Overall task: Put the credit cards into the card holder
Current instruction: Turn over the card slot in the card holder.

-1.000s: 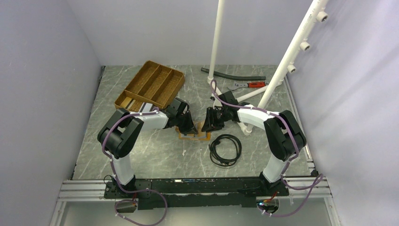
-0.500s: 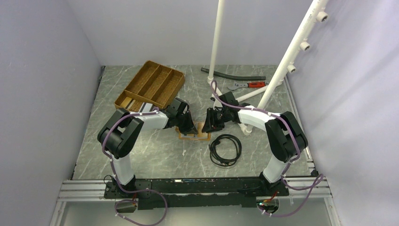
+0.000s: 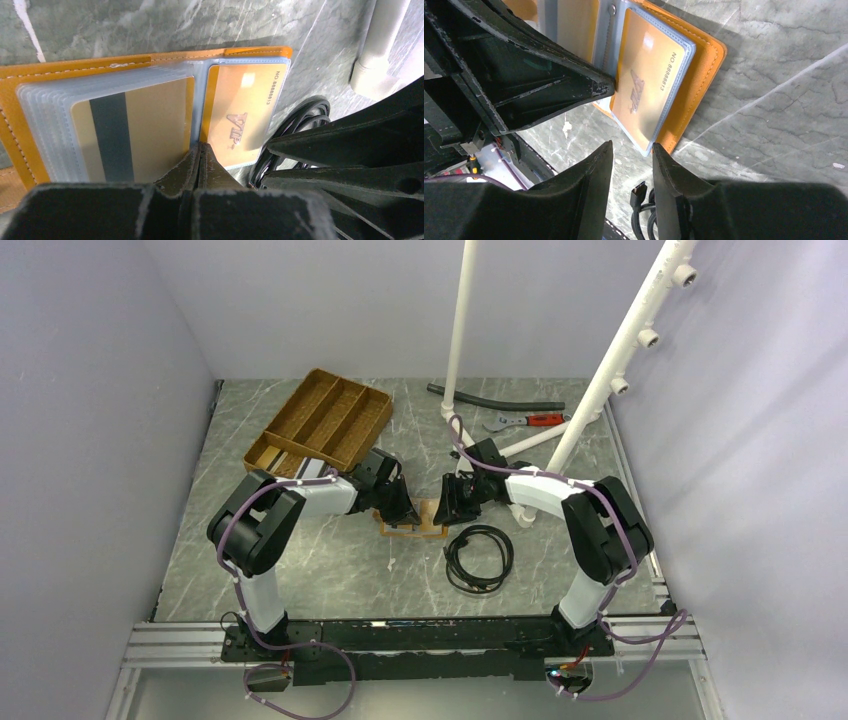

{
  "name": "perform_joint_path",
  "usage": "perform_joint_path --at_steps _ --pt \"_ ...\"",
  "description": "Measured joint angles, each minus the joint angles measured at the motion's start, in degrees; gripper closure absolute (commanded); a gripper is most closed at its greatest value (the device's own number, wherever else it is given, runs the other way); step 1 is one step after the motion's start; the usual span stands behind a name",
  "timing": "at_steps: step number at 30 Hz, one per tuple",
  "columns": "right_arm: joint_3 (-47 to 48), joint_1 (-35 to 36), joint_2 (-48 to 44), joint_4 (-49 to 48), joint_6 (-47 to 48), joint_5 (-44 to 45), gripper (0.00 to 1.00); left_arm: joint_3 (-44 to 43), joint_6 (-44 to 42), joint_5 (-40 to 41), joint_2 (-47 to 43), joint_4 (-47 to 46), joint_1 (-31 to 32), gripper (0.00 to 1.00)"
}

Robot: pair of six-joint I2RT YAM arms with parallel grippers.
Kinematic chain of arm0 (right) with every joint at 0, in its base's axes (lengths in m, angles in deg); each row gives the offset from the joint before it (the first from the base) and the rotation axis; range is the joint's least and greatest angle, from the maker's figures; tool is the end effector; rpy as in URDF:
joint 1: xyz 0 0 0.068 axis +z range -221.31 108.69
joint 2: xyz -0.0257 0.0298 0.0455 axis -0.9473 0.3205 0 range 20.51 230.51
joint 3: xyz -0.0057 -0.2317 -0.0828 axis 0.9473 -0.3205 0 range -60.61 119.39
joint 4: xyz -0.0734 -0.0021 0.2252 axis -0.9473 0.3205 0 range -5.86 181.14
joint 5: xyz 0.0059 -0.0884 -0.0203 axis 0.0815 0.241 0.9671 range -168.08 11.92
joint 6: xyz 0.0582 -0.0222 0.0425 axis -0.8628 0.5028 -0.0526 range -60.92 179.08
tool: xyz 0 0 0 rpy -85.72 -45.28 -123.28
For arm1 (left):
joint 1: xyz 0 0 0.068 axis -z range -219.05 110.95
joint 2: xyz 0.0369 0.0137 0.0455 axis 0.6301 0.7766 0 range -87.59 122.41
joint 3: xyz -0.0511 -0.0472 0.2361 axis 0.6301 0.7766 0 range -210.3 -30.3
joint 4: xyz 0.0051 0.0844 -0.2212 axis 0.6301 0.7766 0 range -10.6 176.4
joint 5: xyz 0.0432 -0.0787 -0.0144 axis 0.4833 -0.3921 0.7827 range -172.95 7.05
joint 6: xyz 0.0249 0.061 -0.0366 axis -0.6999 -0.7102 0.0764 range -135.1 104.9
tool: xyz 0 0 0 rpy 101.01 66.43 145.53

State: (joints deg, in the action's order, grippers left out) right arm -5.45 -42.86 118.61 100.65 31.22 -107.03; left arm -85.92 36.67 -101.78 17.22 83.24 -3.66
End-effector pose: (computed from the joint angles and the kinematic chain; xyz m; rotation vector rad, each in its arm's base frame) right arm 0.2667 0.1795 0.1308 -0.2076 2.7422 0.9781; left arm 0.2728 -0.2191 0.1085 -0.2394 2.7283 -0.9587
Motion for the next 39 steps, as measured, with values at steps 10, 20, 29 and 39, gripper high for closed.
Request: perform_joint_path --at_steps 10,20,29,39 --pt "-0.2 0.0 0.9 -0.3 0.0 -0.1 0.63 0.0 0.0 0.0 0.0 0.0 0.0 1.0" --pt "-0.3 0.0 1.4 -0.8 -0.3 -0.7 0.66 0.0 0.0 -0.1 0.0 0.0 0.0 1.0" --pt "-0.3 0.2 1.4 -1.1 -0.3 -1.6 0.7 0.0 0.0 -0.1 0.0 -0.1 0.0 1.0" --pt "-0.3 0.2 1.4 -3.4 -1.9 -3.7 0.69 0.0 0.0 -0.2 0.0 -0.1 0.0 1.0"
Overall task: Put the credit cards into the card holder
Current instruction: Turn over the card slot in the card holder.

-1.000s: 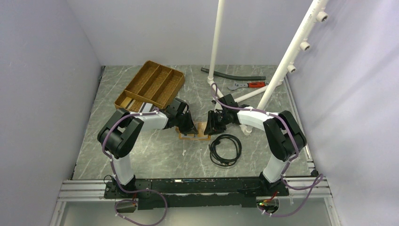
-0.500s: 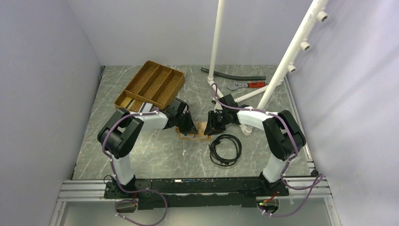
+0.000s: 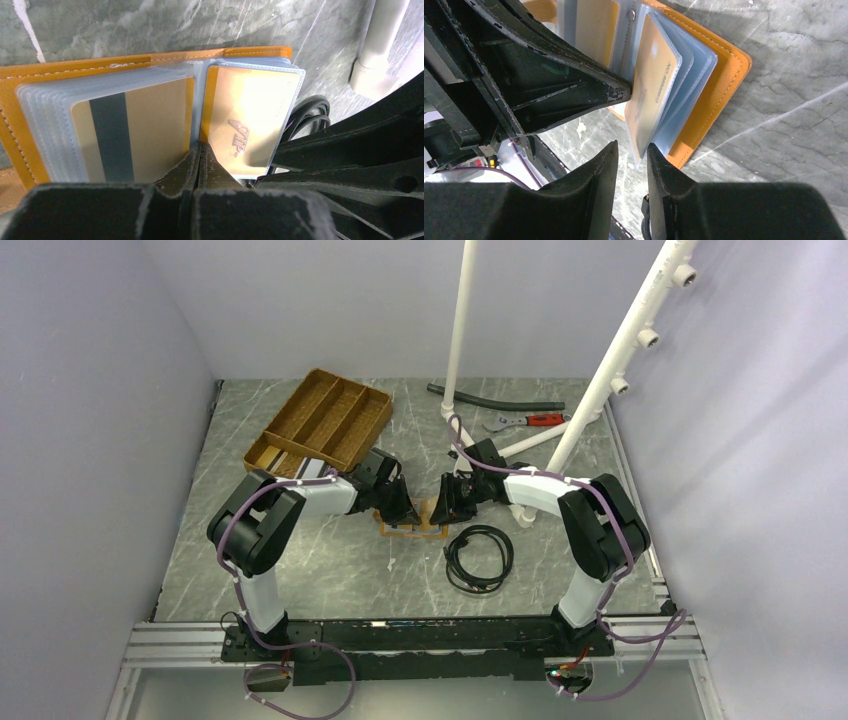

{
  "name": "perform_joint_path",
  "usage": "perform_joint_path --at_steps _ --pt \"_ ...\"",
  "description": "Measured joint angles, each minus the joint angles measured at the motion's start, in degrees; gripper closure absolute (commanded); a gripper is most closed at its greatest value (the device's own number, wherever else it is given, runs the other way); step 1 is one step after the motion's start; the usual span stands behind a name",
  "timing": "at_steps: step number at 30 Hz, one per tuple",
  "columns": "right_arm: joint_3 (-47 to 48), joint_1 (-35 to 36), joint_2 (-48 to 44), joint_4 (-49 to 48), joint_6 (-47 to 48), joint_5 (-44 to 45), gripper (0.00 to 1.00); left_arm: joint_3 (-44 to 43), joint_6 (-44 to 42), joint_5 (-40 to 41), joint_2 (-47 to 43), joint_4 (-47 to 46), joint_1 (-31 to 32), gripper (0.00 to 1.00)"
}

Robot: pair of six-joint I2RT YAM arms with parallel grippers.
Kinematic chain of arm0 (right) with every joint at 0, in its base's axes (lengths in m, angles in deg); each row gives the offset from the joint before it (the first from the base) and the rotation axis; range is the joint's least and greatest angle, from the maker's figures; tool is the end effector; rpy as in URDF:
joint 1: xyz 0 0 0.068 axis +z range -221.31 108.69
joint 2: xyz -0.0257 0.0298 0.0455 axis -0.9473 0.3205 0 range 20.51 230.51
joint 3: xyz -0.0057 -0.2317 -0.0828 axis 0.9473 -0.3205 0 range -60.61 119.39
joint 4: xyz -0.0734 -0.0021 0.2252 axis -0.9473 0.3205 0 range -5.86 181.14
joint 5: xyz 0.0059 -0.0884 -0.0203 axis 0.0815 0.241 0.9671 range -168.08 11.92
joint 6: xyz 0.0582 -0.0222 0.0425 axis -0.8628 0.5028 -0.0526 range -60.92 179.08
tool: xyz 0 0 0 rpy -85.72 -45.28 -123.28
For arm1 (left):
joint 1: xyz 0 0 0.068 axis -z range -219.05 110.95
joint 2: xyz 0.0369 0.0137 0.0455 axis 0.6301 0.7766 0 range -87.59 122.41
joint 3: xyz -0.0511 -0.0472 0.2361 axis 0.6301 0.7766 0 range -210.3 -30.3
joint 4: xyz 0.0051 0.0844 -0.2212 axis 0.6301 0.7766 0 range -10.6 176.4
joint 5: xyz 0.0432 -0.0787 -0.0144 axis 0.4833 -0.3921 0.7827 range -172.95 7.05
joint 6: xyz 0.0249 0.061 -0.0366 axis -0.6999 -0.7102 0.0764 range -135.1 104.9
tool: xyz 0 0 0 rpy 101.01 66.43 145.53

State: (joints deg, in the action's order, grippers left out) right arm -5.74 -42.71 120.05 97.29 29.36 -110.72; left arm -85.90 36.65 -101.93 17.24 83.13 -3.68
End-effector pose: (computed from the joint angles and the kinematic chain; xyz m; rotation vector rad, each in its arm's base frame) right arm 0.2686 0.1855 0.1275 -0.2036 2.7267 1.0798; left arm 0.2728 -0.2192 0.1085 -0.2378 2.7279 -0.9623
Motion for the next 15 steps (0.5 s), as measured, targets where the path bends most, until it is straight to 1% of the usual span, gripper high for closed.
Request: perform_joint_path --at_steps 10,13,15 --pt "0.2 0.2 0.0 -0.8 -0.5 -1.4 0.67 0.1 0.0 -0.2 0.0 -0.2 0.0 1.0" --pt "0.8 0.4 0.1 -0.8 -0.6 -2.3 0.69 0.1 0.0 -0.5 0.0 -0.2 -0.1 1.0" --pt "1.5 0.4 0.5 -0.9 -0.8 -2.7 0.72 0.1 0.0 -0.7 0.0 -0.2 -0.2 0.98"
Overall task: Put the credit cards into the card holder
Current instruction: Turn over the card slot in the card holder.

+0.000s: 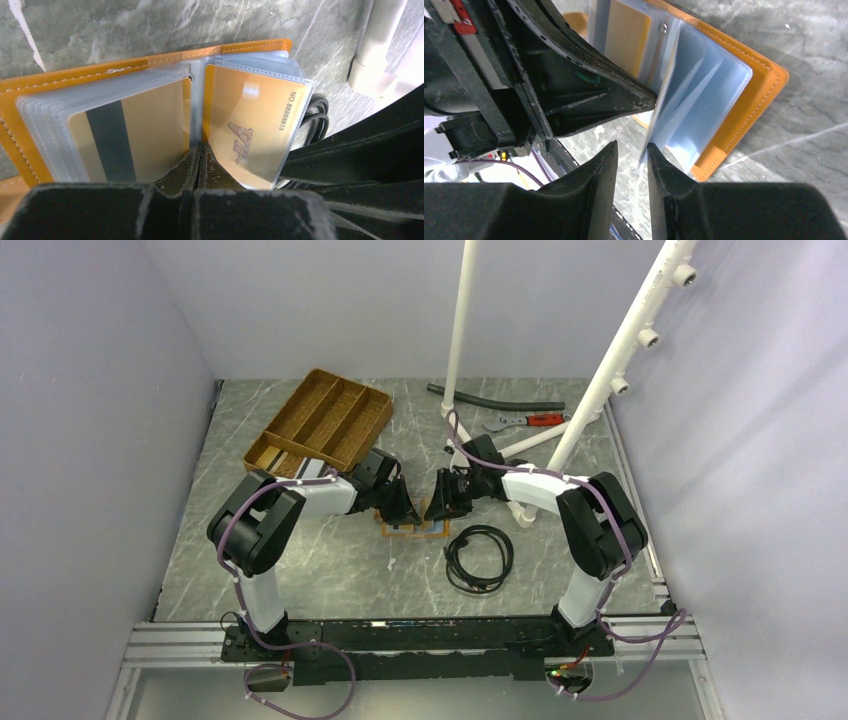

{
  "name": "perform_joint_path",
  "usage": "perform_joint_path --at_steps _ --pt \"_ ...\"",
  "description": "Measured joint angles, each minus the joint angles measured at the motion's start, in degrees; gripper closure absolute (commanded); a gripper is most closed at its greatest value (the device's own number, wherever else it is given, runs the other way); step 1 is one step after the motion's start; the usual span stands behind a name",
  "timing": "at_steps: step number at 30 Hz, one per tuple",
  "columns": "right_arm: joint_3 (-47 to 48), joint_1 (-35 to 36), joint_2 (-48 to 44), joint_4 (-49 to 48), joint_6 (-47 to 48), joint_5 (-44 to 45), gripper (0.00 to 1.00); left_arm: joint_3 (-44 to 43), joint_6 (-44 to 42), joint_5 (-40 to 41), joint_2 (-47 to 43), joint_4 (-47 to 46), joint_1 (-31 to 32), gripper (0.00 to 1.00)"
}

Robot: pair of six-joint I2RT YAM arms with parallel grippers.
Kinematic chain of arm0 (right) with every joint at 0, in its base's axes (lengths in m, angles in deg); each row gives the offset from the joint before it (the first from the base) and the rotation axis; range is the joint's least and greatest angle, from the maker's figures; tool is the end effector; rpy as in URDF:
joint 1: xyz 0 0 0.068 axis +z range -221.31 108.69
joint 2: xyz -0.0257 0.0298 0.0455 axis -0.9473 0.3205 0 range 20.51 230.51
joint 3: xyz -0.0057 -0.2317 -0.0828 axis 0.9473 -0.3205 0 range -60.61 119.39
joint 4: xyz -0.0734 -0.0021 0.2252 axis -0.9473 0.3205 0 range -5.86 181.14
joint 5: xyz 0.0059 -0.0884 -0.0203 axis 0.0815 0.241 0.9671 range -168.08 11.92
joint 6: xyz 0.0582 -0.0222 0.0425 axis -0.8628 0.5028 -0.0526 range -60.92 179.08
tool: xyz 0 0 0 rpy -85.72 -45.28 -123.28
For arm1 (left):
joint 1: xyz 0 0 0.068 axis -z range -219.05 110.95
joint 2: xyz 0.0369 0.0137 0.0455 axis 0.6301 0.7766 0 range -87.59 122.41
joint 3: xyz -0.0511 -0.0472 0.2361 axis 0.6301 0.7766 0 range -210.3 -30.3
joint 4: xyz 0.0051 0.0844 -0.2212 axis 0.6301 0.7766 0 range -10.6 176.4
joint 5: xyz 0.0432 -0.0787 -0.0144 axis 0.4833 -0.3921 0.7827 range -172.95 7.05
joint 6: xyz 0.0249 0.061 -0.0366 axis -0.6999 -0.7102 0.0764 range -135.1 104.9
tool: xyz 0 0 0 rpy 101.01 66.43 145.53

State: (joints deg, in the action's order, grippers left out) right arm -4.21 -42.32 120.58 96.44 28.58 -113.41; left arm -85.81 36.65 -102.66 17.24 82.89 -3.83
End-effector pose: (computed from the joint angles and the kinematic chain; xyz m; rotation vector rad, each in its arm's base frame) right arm 0.2719 0.1927 0.1342 -0.2273 2.6994 1.1551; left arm 0.2729 -0.2191 0.1086 -0.2348 2.7291 -0.9777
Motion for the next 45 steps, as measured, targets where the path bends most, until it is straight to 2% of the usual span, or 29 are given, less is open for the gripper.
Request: perform_joint_path --at_steps 3,5,14,18,23,28,34,40,45 --pt "0.9 0.0 0.7 -0.5 -0.2 -0.8 0.85 0.0 0.0 -0.5 0.0 0.1 0.0 0.94" --pt "1.5 0.0 1.1 -0.8 -0.4 -1.1 0.88 0.0 0.1 -0.9 0.0 0.2 0.0 0.89" --pt "3.5 0.3 3.0 -0.8 -0.3 -1.3 0.76 3.1 1.5 -4.0 -4.1 1.3 -1.9 0.75" --pt "3.8 0.9 3.5 -0.8 -0.2 -1.7 0.73 4.5 1.7 -5.1 -8.1 1.9 -3.2 0.65" --pt "5.1 2.1 4.2 -0.8 0.4 -2.3 0.72 6.8 3.1 -7.3 -13.3 1.6 -6.8 0.53" --pt "6.3 3.3 4.7 -0.8 0.9 -2.3 0.72 7.4 6.0 -9.8 -13.9 0.5 -11.3 0.4" --pt "6.6 3.6 5.3 -0.8 1.1 -2.3 0.72 1.0 6.2 -10.1 -9.1 2.3 -11.7 0.43" --pt "6.6 3.6 5.7 -0.8 1.1 -2.3 0.72 -5.1 4.4 -7.8 -5.3 6.5 -9.9 0.57" --pt "6.6 3.6 5.7 -0.8 1.1 -2.3 0.72 -6.7 2.0 -4.1 -4.7 10.7 -7.6 0.64"
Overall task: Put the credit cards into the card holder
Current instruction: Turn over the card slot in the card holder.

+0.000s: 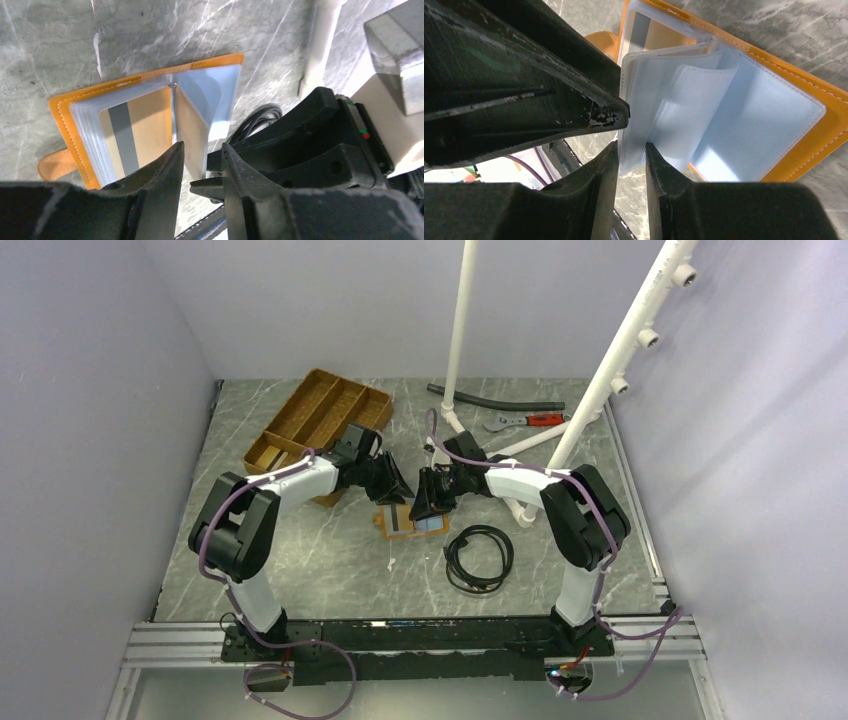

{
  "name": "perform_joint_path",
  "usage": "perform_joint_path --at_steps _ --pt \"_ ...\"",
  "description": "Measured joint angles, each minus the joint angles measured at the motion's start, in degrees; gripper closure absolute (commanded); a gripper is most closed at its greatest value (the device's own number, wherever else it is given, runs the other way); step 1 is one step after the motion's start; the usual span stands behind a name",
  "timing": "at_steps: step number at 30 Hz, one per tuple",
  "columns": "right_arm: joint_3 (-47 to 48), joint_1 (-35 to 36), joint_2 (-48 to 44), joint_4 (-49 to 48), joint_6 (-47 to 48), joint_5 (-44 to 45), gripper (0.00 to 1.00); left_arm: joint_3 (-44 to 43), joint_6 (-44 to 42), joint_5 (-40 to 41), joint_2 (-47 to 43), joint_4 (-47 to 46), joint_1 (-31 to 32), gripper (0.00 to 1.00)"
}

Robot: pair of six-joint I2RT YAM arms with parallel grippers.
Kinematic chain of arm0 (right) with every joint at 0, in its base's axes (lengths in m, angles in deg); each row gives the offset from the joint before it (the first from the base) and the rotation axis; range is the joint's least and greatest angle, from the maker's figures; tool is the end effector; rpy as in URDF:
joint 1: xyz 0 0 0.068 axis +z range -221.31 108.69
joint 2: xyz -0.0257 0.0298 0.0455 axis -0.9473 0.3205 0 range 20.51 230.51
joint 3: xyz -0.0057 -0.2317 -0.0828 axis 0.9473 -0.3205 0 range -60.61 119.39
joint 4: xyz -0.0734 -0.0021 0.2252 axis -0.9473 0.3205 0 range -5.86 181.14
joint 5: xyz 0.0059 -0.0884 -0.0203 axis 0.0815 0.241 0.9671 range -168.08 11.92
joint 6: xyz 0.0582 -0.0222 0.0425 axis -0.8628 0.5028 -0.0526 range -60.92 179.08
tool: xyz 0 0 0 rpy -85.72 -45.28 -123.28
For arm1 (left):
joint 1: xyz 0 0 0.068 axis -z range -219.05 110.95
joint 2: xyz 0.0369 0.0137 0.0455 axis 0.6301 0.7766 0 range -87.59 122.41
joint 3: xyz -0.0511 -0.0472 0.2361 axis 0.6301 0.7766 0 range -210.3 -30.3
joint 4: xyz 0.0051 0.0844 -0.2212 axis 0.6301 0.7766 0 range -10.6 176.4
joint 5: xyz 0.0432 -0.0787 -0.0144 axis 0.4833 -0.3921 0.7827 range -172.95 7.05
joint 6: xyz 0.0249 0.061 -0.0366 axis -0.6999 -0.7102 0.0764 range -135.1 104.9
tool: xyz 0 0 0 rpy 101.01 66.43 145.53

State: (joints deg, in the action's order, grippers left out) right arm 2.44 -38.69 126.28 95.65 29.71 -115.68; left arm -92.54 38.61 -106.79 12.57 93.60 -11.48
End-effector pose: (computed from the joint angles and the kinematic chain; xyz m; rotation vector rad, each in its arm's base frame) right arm 0.2808 0.2257 0.1357 -0.3699 2.6672 1.2261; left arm 0.3001 -0.1858 0.1548 -0.4221 2.6882 -1.0413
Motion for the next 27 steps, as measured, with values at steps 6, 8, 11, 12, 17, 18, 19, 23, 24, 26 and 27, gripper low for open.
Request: perform_joint_path --at_steps 6,8,11,12,17,18,19,23,24,26,27 --pt "0.0 0.0 0.0 0.0 0.0 0.0 0.72 -0.5 -1.3 2.3 0.0 1.7 1.2 0.76" --pt "0.0 0.0 0.0 0.0 0.0 0.0 0.72 -0.5 -1.6 2.7 0.0 1.8 1.2 0.78" --pt "0.0 0.0 0.0 0.0 0.0 0.0 0.68 -0.5 -1.9 2.8 0.0 1.8 1.3 0.8" --pt "0.0 0.0 0.0 0.0 0.0 0.0 0.65 -0.5 -1.9 2.8 0.0 1.8 1.3 0.81" --pt "0.0 0.0 -0.2 0.7 0.7 0.9 0.53 -0.5 -2.2 3.0 0.0 1.7 1.4 0.84" --pt "0.0 0.0 -0.4 1.2 0.9 1.4 0.51 -0.5 -2.3 3.0 0.0 1.7 1.4 0.84" --pt "-0.1 0.0 -0.8 1.8 1.3 1.8 0.5 -0.5 -2.4 2.9 0.0 1.7 1.4 0.85" --pt "-1.2 -0.5 -3.3 3.3 2.5 3.2 0.47 -0.5 -3.0 2.9 0.1 1.6 1.4 0.85" --pt "-1.4 -0.8 -4.0 3.8 2.9 3.5 0.46 -0.5 -3.1 2.9 0.1 1.6 1.4 0.85" --pt "-1.4 -1.2 -5.0 4.8 3.6 4.6 0.42 -0.5 -3.4 2.9 0.1 1.6 1.4 0.85" --pt "-1.3 -1.2 -5.4 5.2 4.1 5.3 0.4 -0.5 -3.5 2.9 0.1 1.6 1.4 0.85"
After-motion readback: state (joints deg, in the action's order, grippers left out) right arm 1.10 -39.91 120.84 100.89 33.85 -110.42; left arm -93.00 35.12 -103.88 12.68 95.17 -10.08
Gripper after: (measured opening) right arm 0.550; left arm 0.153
